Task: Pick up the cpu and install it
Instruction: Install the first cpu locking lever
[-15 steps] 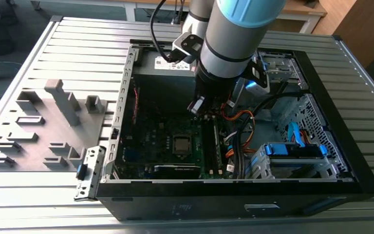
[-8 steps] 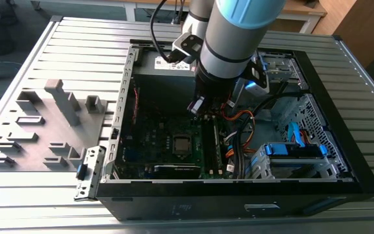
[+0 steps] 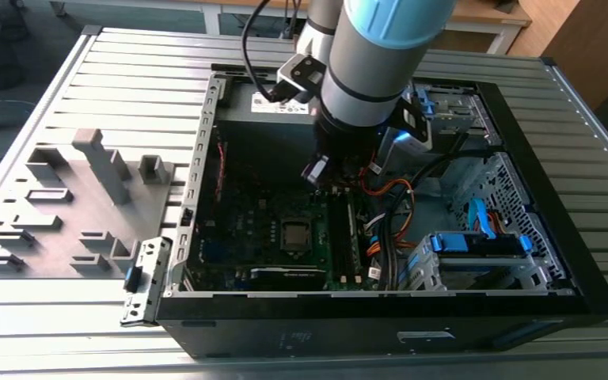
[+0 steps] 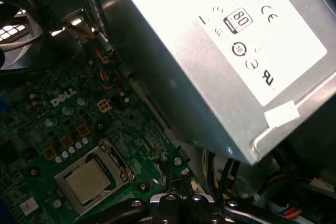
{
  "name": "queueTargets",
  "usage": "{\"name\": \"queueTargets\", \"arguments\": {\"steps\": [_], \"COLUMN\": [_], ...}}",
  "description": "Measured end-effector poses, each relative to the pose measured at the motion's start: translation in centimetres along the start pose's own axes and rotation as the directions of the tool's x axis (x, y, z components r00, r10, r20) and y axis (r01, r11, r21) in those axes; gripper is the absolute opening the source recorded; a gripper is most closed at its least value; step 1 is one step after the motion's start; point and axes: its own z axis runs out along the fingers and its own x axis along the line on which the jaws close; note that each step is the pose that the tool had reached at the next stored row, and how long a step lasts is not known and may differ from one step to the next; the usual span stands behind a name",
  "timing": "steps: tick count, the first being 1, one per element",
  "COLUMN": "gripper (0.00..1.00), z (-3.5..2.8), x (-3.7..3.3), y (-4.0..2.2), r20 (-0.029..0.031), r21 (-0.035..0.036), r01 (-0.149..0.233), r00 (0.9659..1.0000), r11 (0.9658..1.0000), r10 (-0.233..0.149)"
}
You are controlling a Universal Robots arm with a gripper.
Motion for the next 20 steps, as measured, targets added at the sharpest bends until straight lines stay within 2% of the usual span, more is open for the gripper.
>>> {"name": "queueTargets", "arguments": {"steps": [6, 8, 9, 10, 13, 16, 20], "gripper": [0.11, 0.11, 0.11, 0.11, 0.11, 0.11, 0.11], "z": [0.26, 0.3, 0.31, 0.31, 0.32, 0.32, 0.33], "x": [0.26, 0.3, 0.32, 0.34, 0.42, 0.54, 0.72], "y": [0.5, 0.56, 0.57, 0.59, 0.71, 0.86, 1.06], "r20": [-0.0005, -0.0032, -0.0077, -0.0147, -0.0403, -0.0629, -0.087], "r21": [0.0, 0.0011, 0.0032, 0.0065, 0.02, 0.0329, 0.0466], "r01": [0.002, 0.004, 0.006, 0.008, 0.012, 0.016, 0.023], "r00": [1.0, 1.0, 1.0, 0.9999, 0.9991, 0.9979, 0.996], "r11": [1.0, 1.0, 1.0, 1.0, 0.9997, 0.9993, 0.9987], "r10": [-0.002, -0.004, -0.006, -0.007, -0.011, -0.014, -0.018]}}
